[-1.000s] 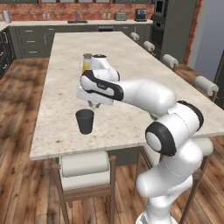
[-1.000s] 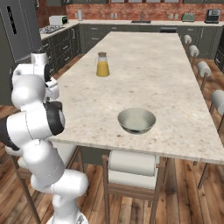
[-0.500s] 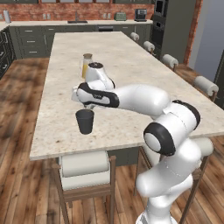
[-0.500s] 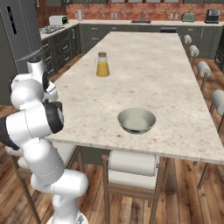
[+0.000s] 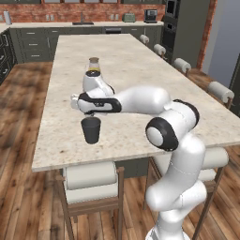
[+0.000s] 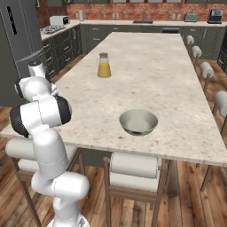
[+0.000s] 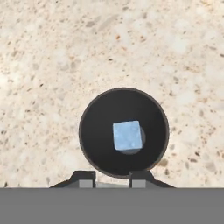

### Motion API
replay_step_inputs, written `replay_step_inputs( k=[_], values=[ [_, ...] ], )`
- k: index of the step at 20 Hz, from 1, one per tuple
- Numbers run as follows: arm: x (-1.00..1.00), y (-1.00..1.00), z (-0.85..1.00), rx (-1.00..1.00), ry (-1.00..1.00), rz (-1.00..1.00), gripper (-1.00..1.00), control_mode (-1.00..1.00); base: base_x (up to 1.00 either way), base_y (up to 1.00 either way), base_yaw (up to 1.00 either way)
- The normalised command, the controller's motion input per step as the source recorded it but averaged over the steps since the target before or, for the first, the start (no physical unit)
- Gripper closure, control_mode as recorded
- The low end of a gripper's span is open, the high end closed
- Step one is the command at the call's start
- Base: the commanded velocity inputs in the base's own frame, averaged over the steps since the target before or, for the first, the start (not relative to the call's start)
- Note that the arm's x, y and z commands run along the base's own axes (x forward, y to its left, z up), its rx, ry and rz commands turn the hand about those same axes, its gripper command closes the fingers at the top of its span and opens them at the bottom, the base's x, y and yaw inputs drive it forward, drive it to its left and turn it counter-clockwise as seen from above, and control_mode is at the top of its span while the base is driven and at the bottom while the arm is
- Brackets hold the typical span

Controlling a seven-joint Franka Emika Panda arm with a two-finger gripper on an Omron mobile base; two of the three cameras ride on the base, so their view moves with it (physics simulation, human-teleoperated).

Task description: There are two ice cubes in the ice bowl. Place both ice cubes in the glass cup.

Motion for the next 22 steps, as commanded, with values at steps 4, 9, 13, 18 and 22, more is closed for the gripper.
replay_step_inputs(
  k=[4, 9, 13, 18, 22],
  values=[
    [0.26, -0.11, -0.18, -0.02, 0.06, 0.00, 1.00, -1.00, 0.00, 0.00, 0.00],
    [0.17, -0.03, -0.19, -0.02, 0.06, 0.00, 1.00, -1.00, 0.00, 0.00, 0.00],
    [0.04, 0.00, -0.27, -0.04, 0.06, 0.00, 1.00, -1.00, 0.00, 0.00, 0.00],
    [0.02, 0.00, -0.31, -0.04, 0.05, 0.00, 1.00, -1.00, 0.00, 0.00, 0.00],
    [0.04, 0.00, -0.28, -0.03, 0.02, 0.00, 1.00, -1.00, 0.00, 0.00, 0.00]
  ],
)
